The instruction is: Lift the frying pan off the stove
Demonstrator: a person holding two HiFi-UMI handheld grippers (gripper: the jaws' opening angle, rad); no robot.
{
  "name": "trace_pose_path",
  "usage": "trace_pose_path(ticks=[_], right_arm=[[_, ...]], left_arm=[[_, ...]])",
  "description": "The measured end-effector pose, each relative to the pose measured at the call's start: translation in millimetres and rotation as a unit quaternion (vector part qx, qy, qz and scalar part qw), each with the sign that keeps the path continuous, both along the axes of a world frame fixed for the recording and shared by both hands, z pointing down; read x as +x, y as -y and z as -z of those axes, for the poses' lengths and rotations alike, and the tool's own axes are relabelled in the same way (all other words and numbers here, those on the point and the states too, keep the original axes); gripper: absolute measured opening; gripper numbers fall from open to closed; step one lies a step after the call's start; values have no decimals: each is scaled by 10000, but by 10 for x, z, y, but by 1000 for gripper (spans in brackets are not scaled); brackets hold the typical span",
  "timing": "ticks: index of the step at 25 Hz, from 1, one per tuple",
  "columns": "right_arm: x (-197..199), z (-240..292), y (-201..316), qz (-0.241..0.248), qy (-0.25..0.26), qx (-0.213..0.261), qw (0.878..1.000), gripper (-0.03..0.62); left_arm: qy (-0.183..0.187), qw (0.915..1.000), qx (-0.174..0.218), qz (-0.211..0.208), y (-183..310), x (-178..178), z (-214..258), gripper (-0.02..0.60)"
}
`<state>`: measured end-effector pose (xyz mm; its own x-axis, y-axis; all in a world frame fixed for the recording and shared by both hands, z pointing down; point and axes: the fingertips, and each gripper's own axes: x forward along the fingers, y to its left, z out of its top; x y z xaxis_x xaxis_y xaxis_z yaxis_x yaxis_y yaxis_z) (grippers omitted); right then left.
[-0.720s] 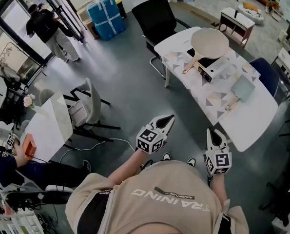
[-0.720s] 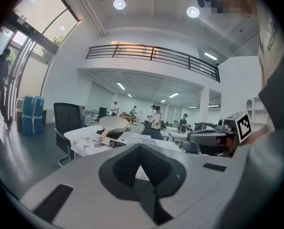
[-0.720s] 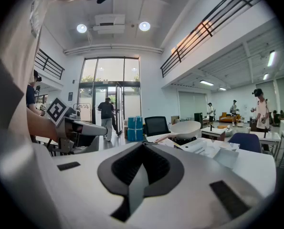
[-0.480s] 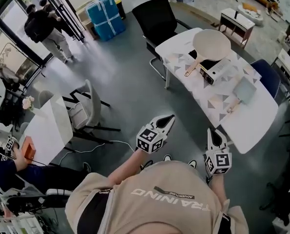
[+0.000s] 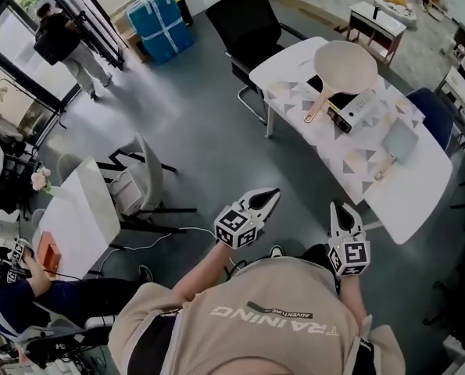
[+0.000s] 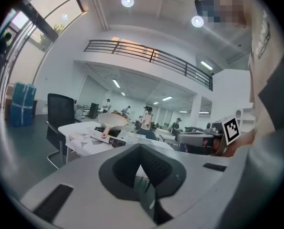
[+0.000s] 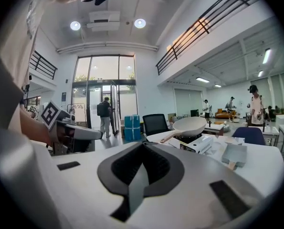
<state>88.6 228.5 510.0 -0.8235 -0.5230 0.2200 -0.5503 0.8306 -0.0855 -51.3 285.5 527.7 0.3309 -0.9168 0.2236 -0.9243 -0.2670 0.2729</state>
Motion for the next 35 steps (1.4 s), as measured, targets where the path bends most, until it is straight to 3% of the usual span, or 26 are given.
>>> trace_pose_path(ticks=[8, 14, 18, 22, 28, 35], right_arm=[[-294, -165, 360, 62, -161, -5, 9999, -5], [-432, -371, 883, 64, -63, -286, 9996, -3], [-595, -366, 1439, 105, 143, -168, 9997, -4], [-597, -366, 2065, 60, 211, -109, 9997, -3], [-690, -400, 2642, 171, 210, -251, 9993, -3], [-932, -400, 2853, 288, 169, -296, 9990, -5]], left_arm=[[-126, 9997, -230, 37, 331, -212, -286, 0], [-122, 9995, -283, -117, 870, -357, -241, 0], [113, 9993, -298, -173, 1380, -607, -179, 0], [151, 9986, -229, -461, 2074, -552, -182, 0], [152, 9986, -129, -486, 2784, -518, -30, 0], [77, 9979, -264, -583, 3140, -572, -117, 0]])
